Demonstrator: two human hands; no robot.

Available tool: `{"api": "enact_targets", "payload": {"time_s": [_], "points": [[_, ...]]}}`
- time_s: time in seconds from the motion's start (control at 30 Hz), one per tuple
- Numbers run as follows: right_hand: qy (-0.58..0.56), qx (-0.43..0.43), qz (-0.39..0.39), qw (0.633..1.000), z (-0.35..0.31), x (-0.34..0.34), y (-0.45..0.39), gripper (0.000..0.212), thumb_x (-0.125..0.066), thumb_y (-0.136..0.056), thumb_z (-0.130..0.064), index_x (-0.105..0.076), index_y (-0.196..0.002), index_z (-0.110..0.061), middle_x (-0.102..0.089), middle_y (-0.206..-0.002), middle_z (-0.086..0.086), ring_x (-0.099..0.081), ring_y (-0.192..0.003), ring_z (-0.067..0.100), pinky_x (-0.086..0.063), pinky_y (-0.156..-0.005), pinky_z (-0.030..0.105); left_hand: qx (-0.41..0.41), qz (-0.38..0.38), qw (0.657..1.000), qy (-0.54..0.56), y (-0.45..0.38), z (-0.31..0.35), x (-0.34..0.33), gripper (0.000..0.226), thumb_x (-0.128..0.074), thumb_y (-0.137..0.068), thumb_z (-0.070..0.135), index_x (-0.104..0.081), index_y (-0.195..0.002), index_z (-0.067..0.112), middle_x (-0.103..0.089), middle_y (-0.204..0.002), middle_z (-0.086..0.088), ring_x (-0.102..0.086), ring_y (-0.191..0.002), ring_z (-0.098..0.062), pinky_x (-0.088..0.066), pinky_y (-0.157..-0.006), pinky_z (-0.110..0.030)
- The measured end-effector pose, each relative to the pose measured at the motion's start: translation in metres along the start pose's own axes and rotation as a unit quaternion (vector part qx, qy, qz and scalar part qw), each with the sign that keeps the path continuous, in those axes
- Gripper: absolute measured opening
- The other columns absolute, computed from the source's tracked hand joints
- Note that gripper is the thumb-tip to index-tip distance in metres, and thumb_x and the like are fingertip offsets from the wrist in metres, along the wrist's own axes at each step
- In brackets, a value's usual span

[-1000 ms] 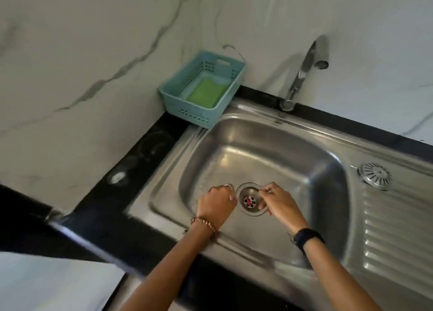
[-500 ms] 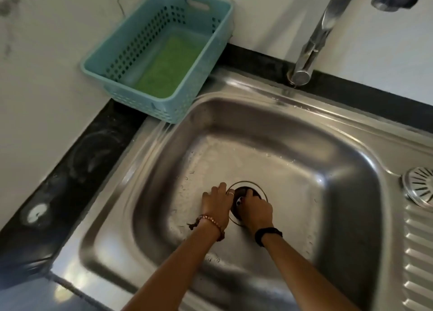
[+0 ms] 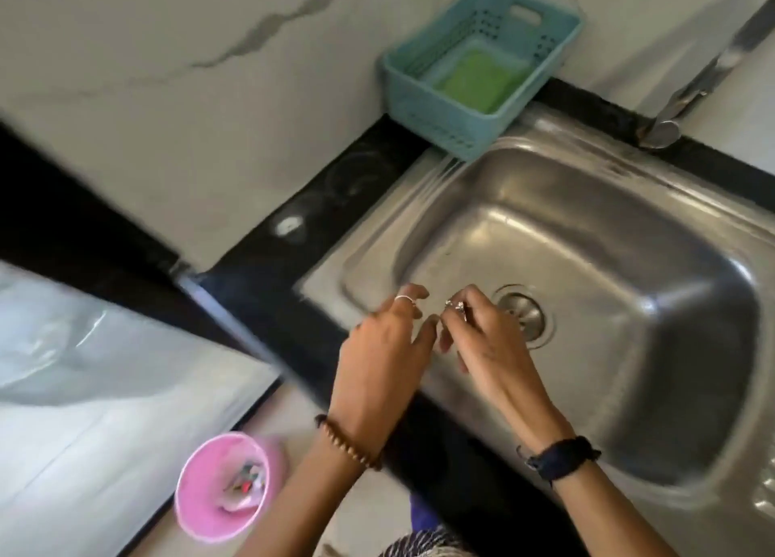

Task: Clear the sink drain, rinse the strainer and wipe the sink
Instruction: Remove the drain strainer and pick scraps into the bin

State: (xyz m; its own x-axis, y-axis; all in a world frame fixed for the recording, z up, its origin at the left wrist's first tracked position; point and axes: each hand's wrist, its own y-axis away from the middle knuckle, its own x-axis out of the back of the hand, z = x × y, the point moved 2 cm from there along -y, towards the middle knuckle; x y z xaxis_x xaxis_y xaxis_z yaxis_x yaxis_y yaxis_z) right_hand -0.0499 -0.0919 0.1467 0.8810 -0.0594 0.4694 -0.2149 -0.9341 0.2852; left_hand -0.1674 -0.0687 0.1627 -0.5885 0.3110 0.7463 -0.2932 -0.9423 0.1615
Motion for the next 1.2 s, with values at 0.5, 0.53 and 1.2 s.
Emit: {"api": "enact_targets", "payload": {"time_s": [0.5, 0.53, 1.2], "points": [[0.251, 0.099, -0.342, 0.9, 0.024, -0.379, 0.144, 0.016, -0.041, -0.094, -0.028, -0.052, -0.093, -0.017, -0.06, -0.111, 0.01, -0.058, -0.091, 0.027, -0.032, -0.065, 0.027, 0.369, 0.156, 0.903, 0.155, 0.278, -0.332, -0.011, 0.028, -0.054, -0.09, 0.025, -0.052, -0.118, 0.02, -0.066, -0.111, 0.001, -0.062, -0.093, -0.014, -0.05, -0.08, -0.031], [0.266, 0.103, -0.349, 0.893, 0.043, -0.405, 0.137, 0.018, -0.042, -0.094, -0.027, -0.054, -0.094, -0.014, -0.055, -0.116, 0.009, -0.057, -0.092, 0.027, -0.033, -0.066, 0.026, 0.391, 0.146, 0.893, 0.167, 0.28, -0.36, -0.032, 0.03, -0.052, -0.091, 0.023, -0.05, -0.121, 0.02, -0.064, -0.115, 0.0, -0.06, -0.098, -0.015, -0.049, -0.083, -0.032], [0.159, -0.108, -0.332, 0.923, 0.233, -0.6, 0.048, 0.018, -0.052, -0.084, -0.024, -0.055, -0.07, -0.015, -0.061, -0.065, 0.006, -0.056, -0.06, 0.025, -0.048, -0.059, 0.035, 0.465, 0.209, 0.713, 0.482, 0.213, -0.585, -0.179, 0.015, -0.049, -0.09, 0.009, -0.059, -0.079, 0.009, -0.057, -0.059, -0.005, -0.054, -0.056, -0.016, -0.047, -0.057, -0.027]]}}
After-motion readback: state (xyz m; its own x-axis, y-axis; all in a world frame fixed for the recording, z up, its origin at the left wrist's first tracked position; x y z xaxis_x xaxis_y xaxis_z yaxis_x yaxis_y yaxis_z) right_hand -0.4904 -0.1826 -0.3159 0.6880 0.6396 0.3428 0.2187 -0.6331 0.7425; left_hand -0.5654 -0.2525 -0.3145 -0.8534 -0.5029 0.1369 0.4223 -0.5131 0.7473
